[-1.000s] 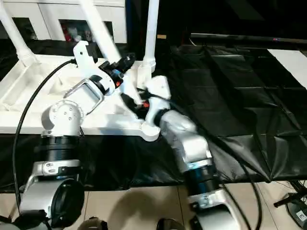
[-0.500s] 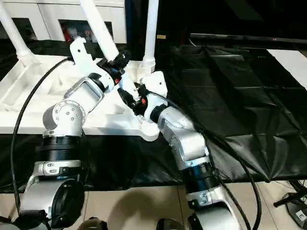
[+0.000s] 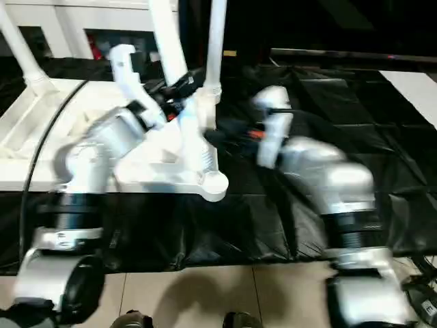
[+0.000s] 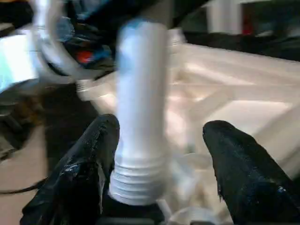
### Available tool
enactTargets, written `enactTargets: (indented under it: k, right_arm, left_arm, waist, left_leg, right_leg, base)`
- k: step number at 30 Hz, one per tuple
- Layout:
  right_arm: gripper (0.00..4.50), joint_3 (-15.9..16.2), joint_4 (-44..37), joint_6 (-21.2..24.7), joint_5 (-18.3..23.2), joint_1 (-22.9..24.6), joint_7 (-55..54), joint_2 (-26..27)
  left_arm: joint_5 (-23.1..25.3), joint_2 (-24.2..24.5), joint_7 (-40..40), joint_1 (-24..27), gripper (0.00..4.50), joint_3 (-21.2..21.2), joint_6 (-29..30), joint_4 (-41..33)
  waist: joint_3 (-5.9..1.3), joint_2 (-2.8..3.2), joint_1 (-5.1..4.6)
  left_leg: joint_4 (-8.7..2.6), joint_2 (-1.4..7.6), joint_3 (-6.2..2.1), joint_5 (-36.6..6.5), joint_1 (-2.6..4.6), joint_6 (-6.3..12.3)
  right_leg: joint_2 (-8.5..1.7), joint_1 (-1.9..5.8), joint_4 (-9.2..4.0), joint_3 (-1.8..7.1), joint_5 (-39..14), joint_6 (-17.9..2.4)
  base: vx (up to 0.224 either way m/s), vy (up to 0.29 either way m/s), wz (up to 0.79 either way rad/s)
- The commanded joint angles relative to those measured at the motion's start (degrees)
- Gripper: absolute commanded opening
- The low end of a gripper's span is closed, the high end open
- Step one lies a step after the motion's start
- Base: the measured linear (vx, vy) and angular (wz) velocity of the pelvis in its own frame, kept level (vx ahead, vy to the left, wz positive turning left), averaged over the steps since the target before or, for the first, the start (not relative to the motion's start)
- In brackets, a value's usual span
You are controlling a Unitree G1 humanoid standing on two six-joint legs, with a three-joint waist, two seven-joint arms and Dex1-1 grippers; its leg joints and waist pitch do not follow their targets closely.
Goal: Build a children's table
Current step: Pick table leg
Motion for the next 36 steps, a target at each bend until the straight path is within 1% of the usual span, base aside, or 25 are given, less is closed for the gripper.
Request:
enactTargets:
  k: [1, 2, 3, 4, 5, 6, 7, 9, 11, 14, 15, 17, 20, 21, 23, 25, 27, 30, 35, 36]
  right_arm:
    - [3.21, 1.8, 0.4, 0.8, 0.7, -0.8, 3.1, -1.1]
    - [3.21, 1.8, 0.4, 0.8, 0.7, -0.8, 3.1, -1.1]
    - [3.21, 2.5, 0.9, 0.7, 0.5, -1.0, 4.2, -1.5]
    - [3.21, 3.0, 2.2, 0.8, 0.8, -1.7, 5.6, -2.0]
    - [3.21, 2.9, 2.5, 1.0, 1.1, -2.0, 6.1, -2.0]
    - [3.21, 2.9, 3.1, 1.5, 1.6, -2.6, 7.0, -2.1]
    - [3.21, 3.1, 3.2, 1.7, 1.7, -2.8, 7.8, -2.2]
    - [3.21, 3.7, 3.5, 2.1, 1.5, -3.2, 9.5, -2.5]
    - [3.21, 4.0, 3.8, 2.2, 1.4, -3.4, 10.2, -2.5]
    - [3.21, 4.4, 5.0, 2.0, 0.8, -4.2, 10.6, -2.3]
    - [3.21, 4.6, 5.2, 2.2, 0.9, -4.4, 11.0, -2.4]
    - [3.21, 5.3, 5.4, 2.4, 1.1, -4.6, 12.3, -2.7]
    - [3.21, 6.0, 5.8, 2.4, 1.2, -4.9, 13.9, -3.1]
    - [3.21, 6.1, 5.8, 2.6, 1.3, -5.0, 14.5, -3.2]
    - [3.21, 6.3, 5.4, 3.3, 1.9, -5.0, 15.9, -3.4]
    - [3.21, 6.9, 4.3, 4.1, 2.6, -4.9, 18.3, -3.8]
    - [3.21, 7.6, 3.4, 4.1, 2.7, -4.7, 19.6, -4.1]
    - [3.21, 8.5, 3.2, 3.7, 2.6, -4.6, 21.1, -4.4]
    - [3.21, 8.5, 2.9, 4.3, 3.5, -4.8, 21.8, -4.1]
    - [3.21, 8.5, 2.9, 4.5, 3.6, -4.8, 22.0, -4.1]
  left_arm:
    - [-2.0, 0.0, -2.6, -0.4, 1.89, -1.1, 1.7, -1.9]
    - [-2.0, 0.0, -2.6, -0.4, 1.89, -1.1, 1.7, -1.9]
    - [-2.7, 0.3, -4.2, -0.4, 1.89, -1.4, 2.3, -2.3]
    - [-3.9, 1.1, -7.6, -0.1, 1.89, -2.5, 3.3, -2.9]
    - [-4.0, 1.3, -8.3, -0.1, 1.89, -2.8, 3.4, -3.0]
    - [-4.2, 1.5, -9.1, -0.1, 1.89, -3.0, 3.8, -3.0]
    - [-4.2, 1.6, -9.5, -0.2, 1.89, -3.2, 4.0, -2.9]
    - [-4.1, 2.0, -10.8, -0.3, 1.89, -3.8, 4.1, -2.7]
    - [-4.2, 2.1, -11.6, -0.3, 1.89, -4.2, 4.3, -2.9]
    - [-5.7, 2.3, -13.7, 0.4, 1.89, -5.2, 5.7, -4.6]
    - [-6.4, 2.3, -14.3, 0.6, 1.89, -5.3, 6.3, -5.1]
    - [-7.7, 2.3, -15.7, 1.0, 1.89, -5.6, 7.3, -6.1]
    - [-9.3, 2.1, -16.2, 1.1, 1.89, -5.1, 8.4, -6.3]
    - [-10.0, 1.9, -16.4, 1.0, 1.89, -4.8, 9.0, -6.3]
    - [-11.4, 2.3, -18.4, 1.0, 1.89, -4.8, 10.6, -6.6]
    - [-14.1, 2.2, -20.9, 1.2, 1.89, -4.3, 12.7, -6.9]
    - [-15.5, 2.3, -22.4, 1.1, 1.89, -4.4, 14.0, -7.0]
    - [-17.1, 1.8, -23.7, 0.5, 1.89, -4.6, 15.6, -7.1]
    - [-17.7, 1.4, -25.1, -0.3, 1.89, -5.2, 15.7, -6.5]
    - [-18.0, 1.3, -25.1, -0.3, 1.89, -5.2, 15.8, -6.4]
  waist:
    - [-5.99, -0.51, 0.48]
    - [-6.01, -0.55, 0.53]
    - [-5.97, -0.55, 0.51]
    - [-5.96, -0.6, 0.55]
    - [-5.97, -0.61, 0.52]
    - [-5.98, -0.56, 0.54]
    - [-5.89, -0.65, 0.46]
    - [-6.01, -0.66, 0.55]
    - [-6.04, -0.62, 0.58]
    - [-6.12, -0.64, 0.8]
    - [-6.11, -0.66, 0.86]
    - [-6.04, -0.78, 0.86]
    - [-5.95, -0.66, 0.96]
    - [-5.92, -0.75, 1.07]
    - [-5.92, -0.66, 1.3]
    - [-5.94, -0.68, 1.43]
    - [-6.04, -0.82, 1.49]
    - [-6.0, -0.73, 1.48]
    - [-5.98, -0.83, 1.49]
    - [-5.99, -0.64, 1.49]
  left_leg:
    - [-3.56, 0.13, 0.66, -9.8, 0.34, 2.84]
    - [-3.54, 0.13, 0.65, -9.9, 0.37, 2.75]
    - [-3.6, 0.19, 0.58, -10.3, 0.39, 2.54]
    - [-3.61, 0.23, 0.52, -10.4, 0.4, 2.31]
    - [-3.6, 0.2, 0.53, -10.4, 0.34, 2.24]
    - [-3.58, 0.25, 0.52, -10.5, 0.4, 2.11]
    - [-3.59, 0.2, 0.57, -10.6, 0.35, 2.26]
    - [-3.54, 0.22, 0.54, -10.0, 0.32, 2.38]
    - [-3.55, 0.29, 0.53, -9.6, 0.35, 2.4]
    - [-3.57, 0.42, 0.57, -8.7, 0.45, 2.36]
    - [-3.58, 0.43, 0.56, -8.7, 0.38, 2.32]
    - [-3.57, 0.43, 0.62, -9.3, 0.41, 2.32]
    - [-3.55, 0.38, 0.66, -9.9, 0.51, 2.16]
    - [-3.53, 0.36, 0.67, -10.1, 0.5, 2.05]
    - [-3.55, 0.37, 0.64, -10.0, 0.57, 2.06]
    - [-3.56, 0.39, 0.63, -9.9, 0.53, 2.05]
    - [-3.52, 0.39, 0.65, -9.1, 0.43, 2.19]
    - [-3.54, 0.46, 0.64, -9.3, 0.48, 2.2]
    - [-3.57, 0.39, 0.61, -9.3, 0.44, 2.02]
    - [-3.56, 0.38, 0.6, -9.4, 0.44, 1.9]
  right_leg:
    - [-2.05, 4.46, -4.43, 1.81, -19.8, -9.1]
    - [-2.06, 4.48, -4.46, 1.77, -20.2, -9.0]
    - [-2.03, 4.43, -4.55, 1.7, -20.9, -8.8]
    - [-2.12, 4.44, -4.53, 1.66, -21.5, -8.7]
    - [-2.17, 4.44, -4.53, 1.67, -21.8, -8.7]
    - [-2.12, 4.35, -4.52, 1.69, -21.8, -8.7]
    - [-1.97, 4.39, -4.54, 1.7, -21.6, -8.6]
    - [-2.03, 4.47, -4.41, 1.73, -21.0, -8.5]
    - [-2.06, 4.42, -4.3, 1.77, -20.4, -8.8]
    - [-2.13, 4.39, -4.04, 1.85, -18.8, -9.8]
    - [-2.1, 4.46, -3.91, 1.85, -18.2, -10.2]
    - [-2.13, 4.5, -3.97, 1.85, -18.7, -10.3]
    - [-2.09, 4.37, -4.21, 1.82, -20.5, -9.6]
    - [-2.1, 4.38, -4.29, 1.83, -21.2, -9.3]
    - [-2.08, 4.35, -4.32, 1.81, -21.7, -9.0]
    - [-2.1, 4.36, -4.29, 1.82, -21.5, -9.0]
    - [-2.04, 4.45, -4.06, 1.87, -20.3, -9.2]
    - [-2.06, 4.37, -4.05, 1.87, -19.9, -9.7]
    - [-2.07, 4.45, -4.23, 1.84, -21.1, -8.9]
    - [-2.08, 4.46, -4.27, 1.84, -21.1, -8.9]
  base:
    - [0.0, 0.0, 0.0]
    - [0.0, 0.0, 0.0]
    - [0.0, 0.0, 0.0]
    - [0.0, 0.0, 0.0]
    - [0.0, 0.0, 0.0]
    - [0.0, 0.0, 0.0]
    - [0.0, 0.0, 0.0]
    - [0.0, 0.0, 0.0]
    - [0.0, 0.0, 0.0]
    - [0.0, 0.0, 0.0]
    - [0.0, 0.0, 0.0]
    - [0.0, 0.0, 0.0]
    - [0.0, 0.0, 0.0]
    - [0.0, 0.0, 0.0]
    - [0.0, 0.0, 0.0]
    - [0.0, 0.0, 0.0]
    - [0.0, 0.0, 0.0]
    - [0.0, 0.0, 0.0]
    - [0.0, 0.0, 0.0]
    - [0.0, 0.0, 0.0]
